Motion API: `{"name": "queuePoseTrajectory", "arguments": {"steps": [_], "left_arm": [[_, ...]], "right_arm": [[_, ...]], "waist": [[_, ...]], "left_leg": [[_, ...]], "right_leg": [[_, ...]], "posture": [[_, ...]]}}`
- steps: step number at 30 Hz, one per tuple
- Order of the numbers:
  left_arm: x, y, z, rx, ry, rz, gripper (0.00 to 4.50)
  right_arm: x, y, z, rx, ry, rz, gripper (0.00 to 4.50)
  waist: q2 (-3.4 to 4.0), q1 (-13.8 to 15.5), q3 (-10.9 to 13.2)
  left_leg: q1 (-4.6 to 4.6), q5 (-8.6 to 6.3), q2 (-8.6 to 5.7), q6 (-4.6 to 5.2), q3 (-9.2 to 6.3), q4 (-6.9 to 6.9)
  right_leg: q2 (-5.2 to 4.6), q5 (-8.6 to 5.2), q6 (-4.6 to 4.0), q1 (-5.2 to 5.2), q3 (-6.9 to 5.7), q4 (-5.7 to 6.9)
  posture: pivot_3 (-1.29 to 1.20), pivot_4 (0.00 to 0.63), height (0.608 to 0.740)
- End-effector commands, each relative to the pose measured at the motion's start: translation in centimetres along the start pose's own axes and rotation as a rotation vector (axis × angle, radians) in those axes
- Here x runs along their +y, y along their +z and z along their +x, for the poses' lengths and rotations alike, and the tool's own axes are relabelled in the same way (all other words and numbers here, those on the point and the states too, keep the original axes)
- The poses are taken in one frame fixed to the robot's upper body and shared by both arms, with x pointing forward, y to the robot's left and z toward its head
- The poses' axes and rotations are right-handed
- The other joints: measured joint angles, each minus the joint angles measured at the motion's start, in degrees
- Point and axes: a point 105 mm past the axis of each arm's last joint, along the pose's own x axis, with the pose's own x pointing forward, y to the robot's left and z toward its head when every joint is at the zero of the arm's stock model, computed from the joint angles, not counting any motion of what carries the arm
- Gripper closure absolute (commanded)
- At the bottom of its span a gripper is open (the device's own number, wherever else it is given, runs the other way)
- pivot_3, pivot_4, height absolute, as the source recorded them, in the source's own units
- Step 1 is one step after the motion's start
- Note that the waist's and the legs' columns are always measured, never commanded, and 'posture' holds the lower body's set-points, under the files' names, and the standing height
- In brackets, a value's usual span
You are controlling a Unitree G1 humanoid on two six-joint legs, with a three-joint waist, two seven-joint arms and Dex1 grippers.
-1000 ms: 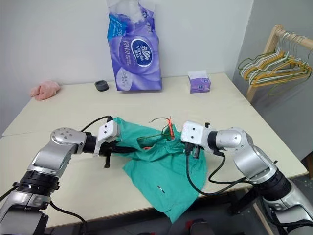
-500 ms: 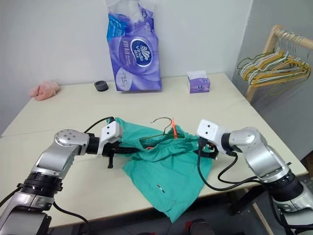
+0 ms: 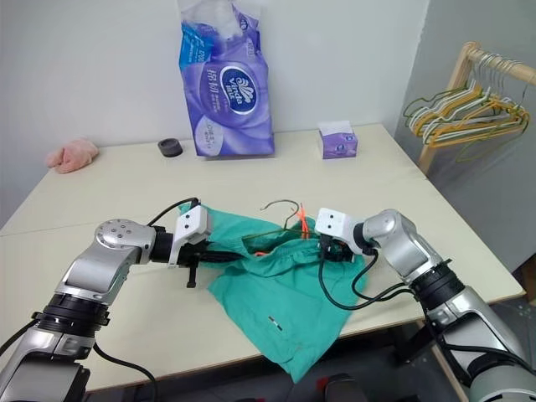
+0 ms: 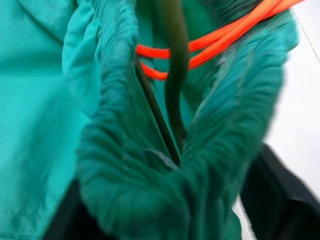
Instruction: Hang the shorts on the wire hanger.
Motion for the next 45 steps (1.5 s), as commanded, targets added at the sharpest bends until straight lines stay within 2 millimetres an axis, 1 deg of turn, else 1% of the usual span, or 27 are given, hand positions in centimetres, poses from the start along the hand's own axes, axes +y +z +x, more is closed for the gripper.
{"name": "queuePoseTrajectory", "arguments": {"steps": [1, 2, 4, 5, 7, 9, 13, 15, 19, 22, 24, 26, 30, 33, 40, 41, 45], "left_arm": [[0.2, 1.5, -0.7, -0.046, 0.021, 0.044, 4.5], [0.2, 1.6, -0.7, -0.049, 0.023, 0.043, 4.5], [0.3, 1.5, -0.6, -0.053, 0.033, 0.051, 4.5], [0.3, 1.5, -0.6, -0.059, 0.038, 0.049, 4.5], [0.6, 1.4, -0.4, -0.067, 0.06, 0.047, 4.5], [0.7, 1.3, -0.4, -0.073, 0.064, 0.024, 4.5], [0.9, 1.3, -0.5, -0.077, 0.069, 0.018, 3.45], [0.9, 1.3, -0.5, -0.083, 0.071, 0.018, 2.85], [1.9, 1.3, -1.6, -0.086, 0.112, 0.012, 1.67], [2.2, 1.2, -2.9, -0.099, 0.102, -0.044, 1.67], [2.1, 1.0, -3.3, -0.098, 0.084, -0.066, 1.67], [2.3, 0.9, -3.5, -0.1, 0.091, -0.083, 1.67], [3.2, 0.9, -3.1, -0.124, 0.115, -0.112, 1.67], [2.6, 0.5, -1.8, -0.116, 0.06, -0.12, 2.28], [2.5, -0.3, -1.2, -0.085, 0.059, -0.082, 4.34], [2.7, -0.5, -1.2, -0.08, 0.076, -0.074, 4.48], [4.1, -0.7, -1.7, -0.087, 0.17, -0.055, 4.49]], "right_arm": [[-0.2, 1.7, -0.6, -0.047, 0.009, -0.054, 2.64], [-0.2, 1.8, -0.6, -0.052, 0.011, -0.051, 3.05], [0.0, 2.0, -0.8, -0.061, 0.02, -0.06, 3.62], [0.3, 2.2, -1.0, -0.071, 0.029, -0.059, 4.01], [0.7, 2.3, -1.3, -0.079, 0.04, -0.059, 4.49], [0.9, 2.2, -1.6, -0.079, 0.044, -0.061, 4.49], [1.3, 2.1, -2.1, -0.079, 0.048, -0.062, 4.5], [1.4, 2.1, -2.5, -0.08, 0.051, -0.057, 4.5], [1.8, 1.5, -3.4, -0.072, 0.06, -0.04, 4.5], [2.3, 1.0, -4.2, -0.059, 0.068, -0.031, 4.5], [2.5, 0.7, -4.6, -0.053, 0.069, -0.025, 4.5], [2.6, 0.6, -4.8, -0.049, 0.069, -0.021, 4.5], [2.8, 0.6, -5.1, -0.047, 0.069, -0.019, 4.5], [2.9, 0.7, -5.3, -0.049, 0.067, -0.017, 4.5], [3.1, 0.7, -5.5, -0.047, 0.067, -0.01, 4.5], [3.2, 0.6, -5.5, -0.044, 0.068, -0.008, 4.5], [3.3, 0.2, -5.9, -0.034, 0.073, -0.003, 4.5]], "waist": [[0.0, -0.3, 0.0], [0.0, -0.4, 0.0], [0.0, -0.5, 0.0], [0.0, -0.6, 0.0], [0.0, -0.6, 0.0], [0.02, -0.6, 0.0], [0.02, -0.7, 0.0], [0.02, -0.6, 0.0], [0.02, -0.6, 0.0], [0.02, -0.6, 0.0], [0.02, -0.7, 0.0], [0.02, -0.7, 0.0], [0.02, -0.6, 0.0], [0.02, -0.6, 0.0], [0.02, -0.7, 0.0], [0.02, -0.7, 0.0], [0.02, -0.7, 0.0]], "left_leg": [[0.0, 0.0, 0.0, 0.0, -0.02, 0.0], [0.0, 0.0, 0.0, 0.0, -0.03, 0.0], [0.0, 0.0, 0.0, 0.0, -0.04, -0.01], [0.0, 0.0, 0.0, 0.0, -0.04, -0.01], [-0.01, 0.0, 0.0, 0.0, -0.07, -0.01], [-0.01, 0.0, -0.03, 0.0, -0.08, -0.01], [-0.01, 0.0, -0.05, 0.0, -0.08, 0.0], [-0.01, 0.0, -0.04, 0.0, -0.09, -0.01], [-0.01, 0.0, -0.09, 0.0, -0.08, 0.0], [-0.01, 0.0, -0.08, 0.0, -0.11, 0.0], [-0.01, -0.01, -0.08, 0.01, -0.08, 0.0], [-0.01, -0.01, -0.07, 0.01, -0.08, -0.01], [-0.01, -0.01, -0.08, 0.01, -0.09, 0.01], [-0.01, 0.0, -0.09, 0.01, -0.09, 0.01], [-0.01, 0.0, -0.1, 0.0, -0.08, 0.0], [-0.01, 0.0, -0.11, 0.0, -0.08, 0.01], [-0.02, 0.0, -0.09, 0.0, -0.09, 0.01]], "right_leg": [[0.0, 0.0, 0.0, 0.0, -0.01, 0.0], [0.0, 0.0, 0.0, 0.0, -0.02, 0.0], [0.0, 0.0, 0.0, -0.01, -0.03, 0.01], [0.0, 0.0, 0.0, -0.01, -0.03, 0.01], [0.0, 0.0, 0.0, -0.01, -0.03, 0.01], [-0.05, 0.0, 0.0, 0.0, -0.04, 0.02], [-0.1, 0.0, 0.0, 0.0, -0.06, 0.0], [-0.09, 0.0, 0.0, 0.0, -0.08, 0.01], [-0.14, 0.0, 0.0, 0.01, -0.07, 0.0], [-0.14, 0.0, 0.0, 0.01, -0.1, 0.0], [-0.14, 0.0, 0.01, 0.01, -0.09, 0.0], [-0.13, -0.01, 0.01, 0.01, -0.1, -0.01], [-0.14, -0.01, 0.01, 0.03, -0.11, -0.02], [-0.16, -0.01, 0.01, 0.04, -0.12, -0.02], [-0.18, -0.01, 0.01, 0.02, -0.11, -0.02], [-0.19, -0.01, 0.01, 0.03, -0.12, -0.02], [-0.19, -0.01, 0.01, 0.04, -0.13, -0.02]], "posture": [[-0.16, 0.0, 0.74], [-0.16, 0.0, 0.74], [-0.16, 0.0, 0.74], [-0.16, 0.0, 0.74], [-0.16, 0.0, 0.74], [-0.17, 0.0, 0.74], [-0.17, 0.0, 0.74], [-0.17, 0.0, 0.74], [-0.17, 0.0, 0.74], [-0.18, 0.0, 0.74], [-0.18, 0.0, 0.74], [-0.19, 0.0, 0.74], [-0.19, 0.0, 0.74], [-0.2, 0.0, 0.74], [-0.2, 0.0, 0.74], [-0.21, 0.0, 0.74], [-0.2, 0.0, 0.74]]}}
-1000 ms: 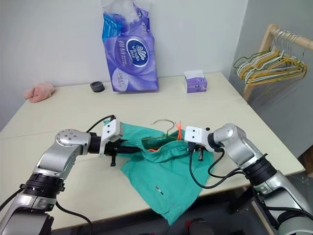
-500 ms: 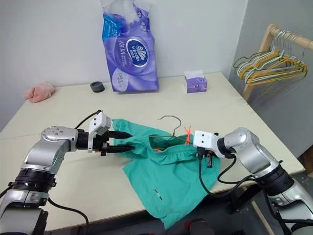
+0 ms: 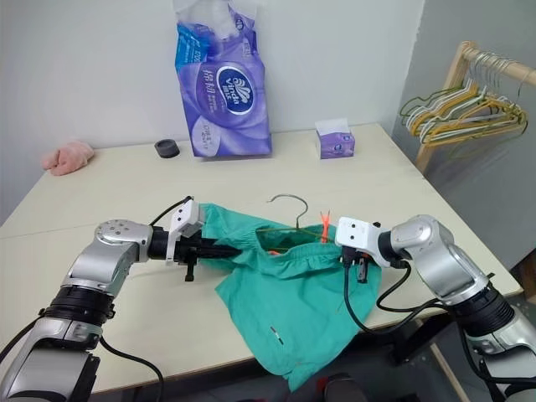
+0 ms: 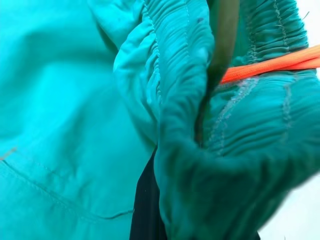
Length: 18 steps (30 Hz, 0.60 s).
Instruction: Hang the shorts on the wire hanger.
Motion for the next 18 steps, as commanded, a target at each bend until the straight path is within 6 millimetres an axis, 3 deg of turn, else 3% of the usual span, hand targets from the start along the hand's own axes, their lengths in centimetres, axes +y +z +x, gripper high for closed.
{"name": "queuePoseTrajectory", "arguments": {"steps": [1, 9, 14, 18], "left_arm": [[2.6, 0.8, -1.5, -0.019, 0.181, 0.037, 4.49], [3.3, 1.0, -1.7, -0.06, 0.225, 0.017, 4.49], [1.2, 1.5, -1.0, -0.095, 0.108, -0.033, 4.49], [1.0, 2.3, -1.0, -0.123, 0.096, -0.078, 3.3]], "right_arm": [[0.4, 0.7, -1.0, -0.029, 0.014, -0.028, 4.5], [0.8, -0.1, -1.7, -0.003, 0.019, -0.02, 4.5], [0.7, 0.4, -1.5, -0.029, 0.008, -0.016, 4.5], [0.7, 0.6, -1.4, -0.035, 0.009, -0.016, 4.5]], "waist": [[0.0, 0.0, 0.0], [0.0, 0.0, 0.0], [0.0, -0.1, 0.0], [-0.01, -0.1, 0.0]], "left_leg": [[0.0, 0.0, -0.01, 0.0, 0.01, 0.0], [-0.01, 0.0, -0.01, 0.01, 0.03, 0.01], [-0.01, -0.01, -0.01, 0.02, 0.03, 0.01], [-0.01, -0.01, 0.01, 0.02, -0.01, 0.01]], "right_leg": [[0.0, 0.0, 0.0, 0.0, 0.01, -0.01], [-0.02, 0.0, 0.0, 0.0, 0.02, -0.02], [-0.02, 0.0, 0.0, 0.01, 0.03, 0.0], [0.0, 0.0, 0.0, 0.01, -0.02, -0.01]], "posture": [[-0.2, 0.0, 0.74], [-0.2, 0.0, 0.74], [-0.21, 0.0, 0.74], [-0.2, 0.0, 0.74]]}}
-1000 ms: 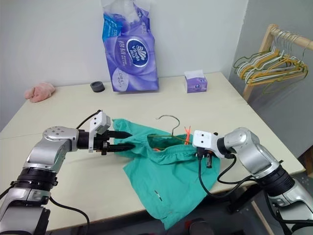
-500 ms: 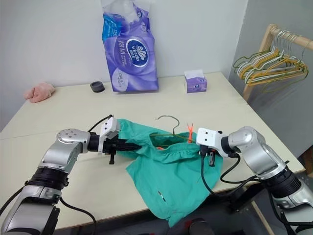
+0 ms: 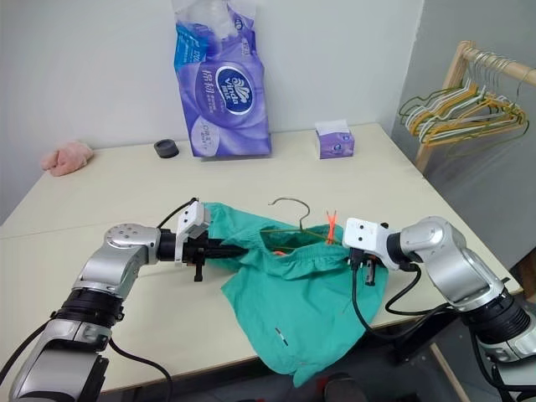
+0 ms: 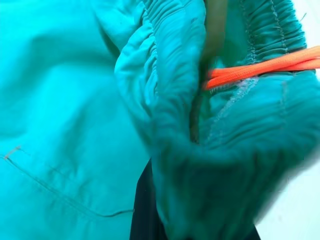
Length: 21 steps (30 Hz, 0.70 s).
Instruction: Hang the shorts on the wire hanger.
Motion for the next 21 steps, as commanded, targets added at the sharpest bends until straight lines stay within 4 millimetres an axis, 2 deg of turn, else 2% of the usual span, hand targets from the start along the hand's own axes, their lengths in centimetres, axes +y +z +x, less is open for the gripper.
{"name": "queuePoseTrajectory", "arguments": {"steps": [1, 5, 13, 17, 21], "left_arm": [[0.5, 2.1, -1.3, -0.04, 0.043, 0.036, 3.0], [0.0, 1.5, -1.4, 0.016, 0.028, 0.075, 1.83], [0.1, -0.2, -1.3, 0.106, 0.027, 0.131, 1.83], [1.1, -0.4, -0.7, 0.098, 0.078, 0.131, 1.83], [1.5, -0.4, 0.0, 0.085, 0.082, 0.125, 2.75]], "right_arm": [[0.1, 0.9, -0.4, -0.029, 0.006, -0.023, 4.5], [0.1, 0.9, -0.4, -0.03, 0.004, -0.024, 4.5], [0.1, 0.8, -0.4, -0.027, 0.008, -0.024, 4.5], [0.2, 0.8, -0.5, -0.028, 0.009, -0.024, 4.5], [0.2, 0.9, -0.5, -0.029, 0.009, -0.025, 4.5]], "waist": [[0.0, 0.0, 0.0], [0.0, 0.1, 0.0], [0.01, 0.1, 0.0], [0.01, 0.1, 0.0], [0.01, 0.0, 0.0]], "left_leg": [[0.0, 0.0, 0.0, 0.0, 0.01, 0.0], [0.0, 0.01, -0.02, -0.02, 0.03, 0.02], [0.01, 0.01, -0.03, -0.02, 0.03, 0.02], [0.01, 0.01, -0.02, -0.01, 0.03, 0.01], [0.0, 0.01, -0.04, -0.01, 0.02, 0.03]], "right_leg": [[0.0, 0.0, 0.0, 0.0, 0.01, 0.01], [-0.02, 0.0, 0.0, 0.04, 0.02, -0.01], [-0.02, 0.0, 0.0, 0.06, 0.02, -0.03], [-0.02, 0.0, 0.0, 0.05, 0.01, -0.03], [-0.03, 0.0, 0.0, 0.05, 0.0, -0.03]], "posture": [[-0.2, 0.0, 0.74], [-0.2, 0.0, 0.74], [-0.2, 0.0, 0.74], [-0.21, 0.0, 0.74], [-0.21, 0.0, 0.74]]}}
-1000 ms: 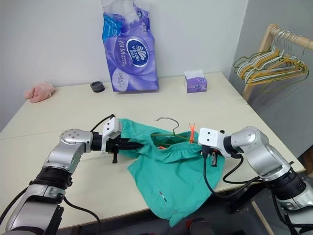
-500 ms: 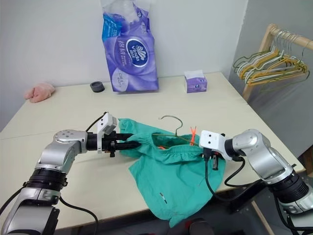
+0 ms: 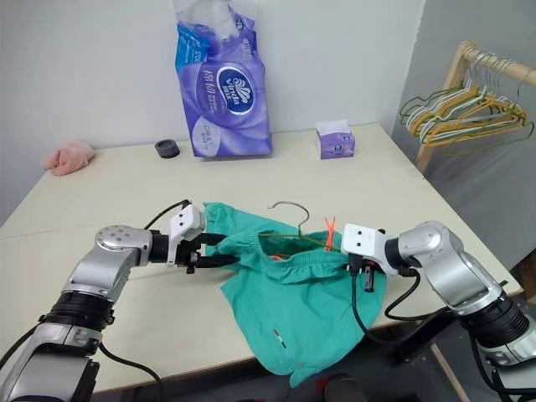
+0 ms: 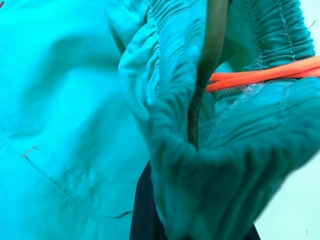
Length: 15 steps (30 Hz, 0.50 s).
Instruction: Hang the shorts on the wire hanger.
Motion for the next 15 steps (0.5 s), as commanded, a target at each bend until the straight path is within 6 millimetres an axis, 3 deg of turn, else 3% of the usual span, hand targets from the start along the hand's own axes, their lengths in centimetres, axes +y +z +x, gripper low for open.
{"name": "queuePoseTrajectory", "arguments": {"steps": [1, 6, 15], "left_arm": [[0.7, 1.2, -0.1, -0.014, 0.016, 0.063, 3.07], [1.0, 1.5, 0.2, -0.046, 0.04, 0.059, 4.48], [1.7, 1.1, -0.1, -0.03, 0.088, 0.083, 4.48]], "right_arm": [[-0.3, 1.0, -0.8, -0.025, -0.022, -0.036, 4.5], [-0.2, 0.9, -0.9, -0.019, -0.023, -0.033, 4.5], [0.4, -1.2, -1.8, 0.047, -0.012, 0.004, 4.5]], "waist": [[0.0, -0.2, 0.0], [0.0, -0.1, 0.0], [0.0, -0.1, 0.0]], "left_leg": [[0.0, 0.0, 0.0, 0.0, 0.01, 0.0], [0.0, 0.0, 0.01, 0.0, 0.0, -0.02], [0.0, 0.0, 0.01, 0.0, 0.01, -0.02]], "right_leg": [[0.0, 0.0, 0.0, -0.01, 0.0, 0.0], [0.0, 0.0, 0.0, -0.01, -0.01, 0.01], [-0.01, 0.0, 0.0, -0.01, 0.0, 0.0]], "posture": [[-0.21, 0.0, 0.74], [-0.22, 0.0, 0.74], [-0.22, 0.0, 0.74]]}}
